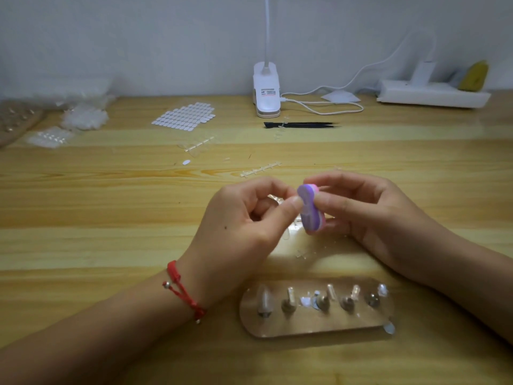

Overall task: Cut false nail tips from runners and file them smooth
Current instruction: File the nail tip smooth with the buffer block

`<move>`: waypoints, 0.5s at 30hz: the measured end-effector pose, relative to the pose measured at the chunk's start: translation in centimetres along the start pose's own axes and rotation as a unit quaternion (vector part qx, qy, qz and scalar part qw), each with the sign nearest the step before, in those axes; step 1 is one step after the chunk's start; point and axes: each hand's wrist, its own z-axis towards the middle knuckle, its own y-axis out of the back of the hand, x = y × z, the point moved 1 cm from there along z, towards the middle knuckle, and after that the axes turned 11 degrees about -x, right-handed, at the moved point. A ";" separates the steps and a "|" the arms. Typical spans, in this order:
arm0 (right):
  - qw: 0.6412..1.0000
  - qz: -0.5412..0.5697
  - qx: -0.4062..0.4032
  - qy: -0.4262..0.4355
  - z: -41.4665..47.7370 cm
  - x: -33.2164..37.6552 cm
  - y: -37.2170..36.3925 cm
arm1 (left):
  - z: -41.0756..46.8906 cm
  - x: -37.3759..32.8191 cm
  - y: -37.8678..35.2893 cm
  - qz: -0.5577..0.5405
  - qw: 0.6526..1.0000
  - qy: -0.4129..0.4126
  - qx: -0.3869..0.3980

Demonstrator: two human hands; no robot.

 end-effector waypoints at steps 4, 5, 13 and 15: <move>1.000 -0.011 -0.001 0.004 -0.1 -0.1 -0.1 | 0.6 0.4 0.6 -0.010 0.999 0.015 -0.041; 1.000 0.006 -0.014 0.004 0.0 -0.1 0.0 | 0.6 0.4 0.5 -0.005 0.999 0.013 -0.031; 1.000 -0.001 -0.015 0.002 -0.1 0.0 -0.2 | 0.6 0.5 0.6 -0.014 0.999 0.023 -0.026; 0.999 0.019 -0.029 0.004 0.0 0.1 -0.1 | 0.4 0.4 0.4 -0.008 1.000 0.008 -0.004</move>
